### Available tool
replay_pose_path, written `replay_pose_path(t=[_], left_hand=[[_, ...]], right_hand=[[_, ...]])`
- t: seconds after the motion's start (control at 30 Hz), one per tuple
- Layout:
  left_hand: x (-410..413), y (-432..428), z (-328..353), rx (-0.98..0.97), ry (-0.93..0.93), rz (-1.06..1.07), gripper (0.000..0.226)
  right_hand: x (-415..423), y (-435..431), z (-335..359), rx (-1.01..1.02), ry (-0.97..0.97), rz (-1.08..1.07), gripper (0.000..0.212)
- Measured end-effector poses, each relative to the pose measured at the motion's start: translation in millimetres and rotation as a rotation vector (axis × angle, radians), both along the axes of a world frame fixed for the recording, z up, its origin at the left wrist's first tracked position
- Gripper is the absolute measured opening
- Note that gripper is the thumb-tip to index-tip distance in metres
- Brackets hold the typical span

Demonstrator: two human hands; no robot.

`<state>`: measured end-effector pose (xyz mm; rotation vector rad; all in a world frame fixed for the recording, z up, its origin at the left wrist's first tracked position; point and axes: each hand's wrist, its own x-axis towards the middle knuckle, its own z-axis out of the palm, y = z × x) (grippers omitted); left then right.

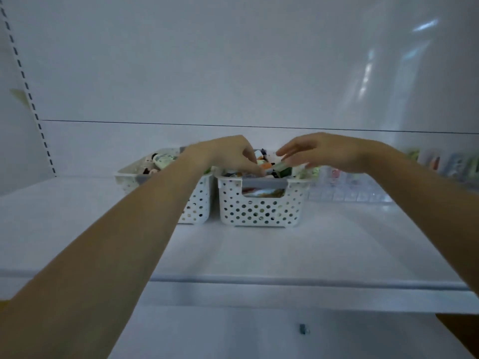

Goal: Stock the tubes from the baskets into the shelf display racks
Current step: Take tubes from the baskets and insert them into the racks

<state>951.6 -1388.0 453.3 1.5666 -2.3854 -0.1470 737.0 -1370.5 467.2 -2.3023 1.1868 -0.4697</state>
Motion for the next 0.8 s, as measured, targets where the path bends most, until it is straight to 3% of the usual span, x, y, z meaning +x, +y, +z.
replay_pose_path(t=[0.17, 0.27, 0.37, 0.47, 0.63, 0.73, 0.8], left_hand=[[-12, -10, 3, 0.053, -0.225, 0.175, 0.041], [-16, -6, 2, 0.051, -0.235, 0.219, 0.038], [-18, 5, 2, 0.003, -0.175, 0.247, 0.037], [-19, 12, 14, -0.061, -0.004, 0.299, 0.038], [-28, 11, 36, -0.086, 0.621, 0.209, 0.015], [-45, -1, 51, -0.138, 0.765, 0.148, 0.026], [-62, -10, 59, -0.079, 0.778, 0.088, 0.027]], right_hand=[[-2, -22, -9, -0.048, 0.004, 0.014, 0.024], [2, -35, -15, -0.009, -0.037, -0.048, 0.011], [3, -42, -17, -0.106, -0.138, -0.08, 0.012], [-4, -46, -17, -0.115, -0.442, -0.11, 0.007], [-18, -49, -11, 0.101, -0.923, -0.115, 0.017], [-32, -48, -10, 0.161, -1.102, -0.146, 0.017], [-46, -48, -9, 0.137, -1.11, -0.224, 0.02]])
